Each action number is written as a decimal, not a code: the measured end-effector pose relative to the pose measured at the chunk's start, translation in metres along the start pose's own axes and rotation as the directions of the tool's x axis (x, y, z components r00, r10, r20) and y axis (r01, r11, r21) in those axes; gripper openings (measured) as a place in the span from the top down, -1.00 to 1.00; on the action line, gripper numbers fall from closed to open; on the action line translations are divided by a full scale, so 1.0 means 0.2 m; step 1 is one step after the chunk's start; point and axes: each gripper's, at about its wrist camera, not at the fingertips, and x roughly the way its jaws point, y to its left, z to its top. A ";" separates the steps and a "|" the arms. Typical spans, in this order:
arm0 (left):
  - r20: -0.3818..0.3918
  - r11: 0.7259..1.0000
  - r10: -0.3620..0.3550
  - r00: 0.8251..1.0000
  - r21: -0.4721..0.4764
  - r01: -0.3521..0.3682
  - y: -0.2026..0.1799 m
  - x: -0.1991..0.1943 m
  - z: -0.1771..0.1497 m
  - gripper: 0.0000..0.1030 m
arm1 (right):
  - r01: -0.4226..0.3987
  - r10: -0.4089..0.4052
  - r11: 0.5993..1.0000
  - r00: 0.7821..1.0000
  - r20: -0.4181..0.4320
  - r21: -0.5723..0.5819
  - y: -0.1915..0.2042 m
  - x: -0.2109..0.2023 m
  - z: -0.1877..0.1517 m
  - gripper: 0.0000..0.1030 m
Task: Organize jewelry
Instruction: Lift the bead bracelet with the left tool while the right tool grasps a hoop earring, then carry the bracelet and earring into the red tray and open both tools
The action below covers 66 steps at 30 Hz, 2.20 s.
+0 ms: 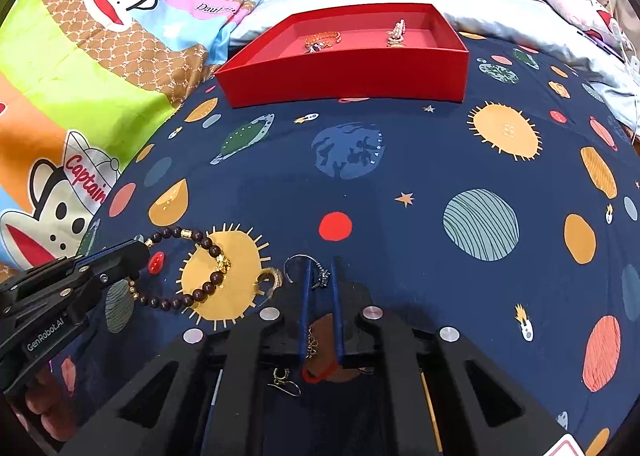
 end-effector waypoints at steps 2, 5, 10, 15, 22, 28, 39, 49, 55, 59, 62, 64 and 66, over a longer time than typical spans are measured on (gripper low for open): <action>0.001 1.000 -0.003 1.000 0.000 0.003 0.00 0.00 0.00 0.86 | 0.004 -0.004 1.000 1.000 0.004 0.011 -0.02 -0.01 0.00 0.91; 0.004 1.000 -0.006 1.000 0.000 0.006 0.00 0.00 0.00 0.86 | 0.010 -0.010 1.000 1.000 0.011 0.022 -0.04 -0.03 0.00 0.91; 0.017 1.000 -0.022 1.000 0.003 0.022 -0.02 -0.04 0.01 0.86 | 0.008 -0.010 0.999 0.999 0.036 0.034 -0.06 -0.08 0.00 0.91; 0.041 0.999 -0.046 0.998 0.013 0.046 -0.04 -0.10 0.04 0.86 | 0.005 -0.008 0.999 0.997 0.078 0.038 -0.07 -0.17 0.02 0.91; 0.090 0.998 -0.059 0.994 0.041 0.056 -0.10 -0.21 0.09 0.87 | -0.007 0.001 0.999 0.992 0.122 0.048 -0.10 -0.27 0.04 0.91; 0.127 0.995 -0.077 0.989 0.071 0.068 -0.16 -0.29 0.17 0.87 | -0.010 0.005 0.999 0.988 0.154 0.032 -0.11 -0.33 0.08 0.91; 0.231 0.988 -0.119 0.966 0.121 0.093 -0.27 -0.28 0.59 0.87 | -0.045 0.041 0.999 0.971 0.234 0.009 -0.21 -0.34 0.51 0.91; 0.195 0.979 -0.200 0.960 0.088 0.186 -0.31 0.06 1.01 0.86 | -0.057 0.047 0.997 0.981 0.187 0.049 -0.30 0.01 0.88 0.91; 0.100 0.982 -0.188 0.977 0.035 0.185 -0.27 0.37 1.03 0.86 | -0.036 0.029 0.998 0.993 0.114 0.056 -0.35 0.23 0.89 0.91; 0.068 0.989 -0.142 0.987 0.040 0.140 -0.24 0.49 1.00 0.85 | -0.025 0.021 0.999 0.997 0.081 0.046 -0.36 0.31 0.88 0.90; 0.091 0.996 -0.076 0.993 0.050 0.072 -0.22 0.51 0.99 0.49 | 0.019 -0.022 0.999 0.994 0.105 0.031 -0.35 0.32 0.88 0.81; 0.125 0.998 0.001 0.992 0.063 -0.009 -0.21 0.50 0.98 0.04 | 0.045 -0.050 0.998 0.989 0.142 0.032 -0.35 0.27 0.88 0.58; 0.171 0.992 0.092 0.981 0.072 -0.105 -0.20 0.45 0.97 -0.18 | 0.058 -0.065 0.997 0.981 0.184 0.043 -0.36 0.20 0.87 0.53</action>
